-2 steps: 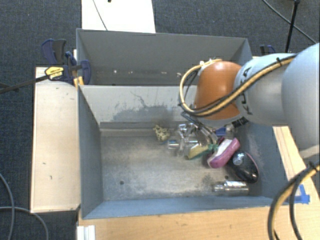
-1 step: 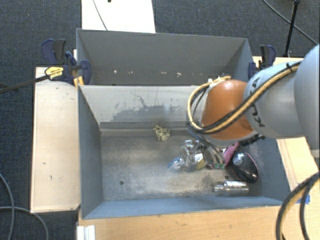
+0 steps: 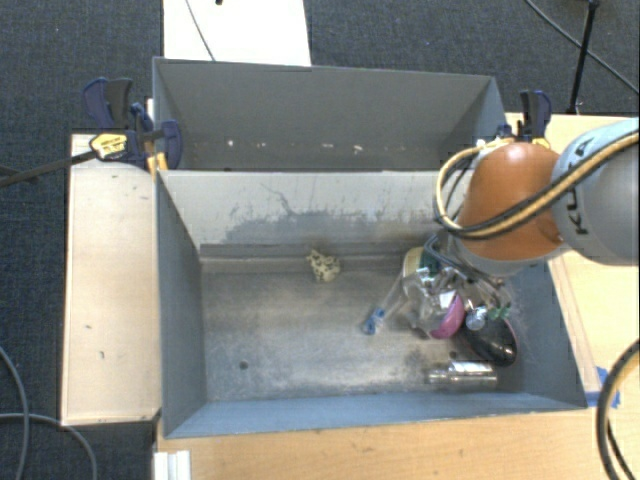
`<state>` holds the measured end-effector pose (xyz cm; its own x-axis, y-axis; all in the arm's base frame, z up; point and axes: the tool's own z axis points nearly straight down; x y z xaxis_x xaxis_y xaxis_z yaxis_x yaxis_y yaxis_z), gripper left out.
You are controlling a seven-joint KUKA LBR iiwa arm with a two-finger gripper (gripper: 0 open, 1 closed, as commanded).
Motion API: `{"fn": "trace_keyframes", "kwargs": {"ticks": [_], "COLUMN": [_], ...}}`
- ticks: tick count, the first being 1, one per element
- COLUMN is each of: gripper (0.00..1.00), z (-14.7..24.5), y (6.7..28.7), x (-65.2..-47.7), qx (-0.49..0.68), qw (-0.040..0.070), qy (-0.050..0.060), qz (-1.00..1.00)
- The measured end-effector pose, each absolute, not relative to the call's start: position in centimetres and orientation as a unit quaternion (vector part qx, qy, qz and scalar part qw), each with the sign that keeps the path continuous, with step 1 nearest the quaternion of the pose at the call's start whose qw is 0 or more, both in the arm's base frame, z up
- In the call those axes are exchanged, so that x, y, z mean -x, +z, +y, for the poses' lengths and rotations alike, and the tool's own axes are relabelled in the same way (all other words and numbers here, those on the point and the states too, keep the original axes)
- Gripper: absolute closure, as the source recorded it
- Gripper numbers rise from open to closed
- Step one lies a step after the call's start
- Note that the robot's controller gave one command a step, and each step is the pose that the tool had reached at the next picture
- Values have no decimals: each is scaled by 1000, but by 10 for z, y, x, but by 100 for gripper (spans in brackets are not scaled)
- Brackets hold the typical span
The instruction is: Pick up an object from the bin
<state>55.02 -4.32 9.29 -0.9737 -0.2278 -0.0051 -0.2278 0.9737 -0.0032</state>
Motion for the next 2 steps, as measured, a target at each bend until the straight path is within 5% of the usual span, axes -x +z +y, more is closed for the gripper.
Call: {"fn": "trace_keyframes", "kwargs": {"ticks": [1,2], "gripper": [0,0], "z": [-40,-113], "y": [92,74], "x": [-549,-561], "qx": [116,149], "qw": [1,-3], "qy": [0,8], "qz": [993,989]}}
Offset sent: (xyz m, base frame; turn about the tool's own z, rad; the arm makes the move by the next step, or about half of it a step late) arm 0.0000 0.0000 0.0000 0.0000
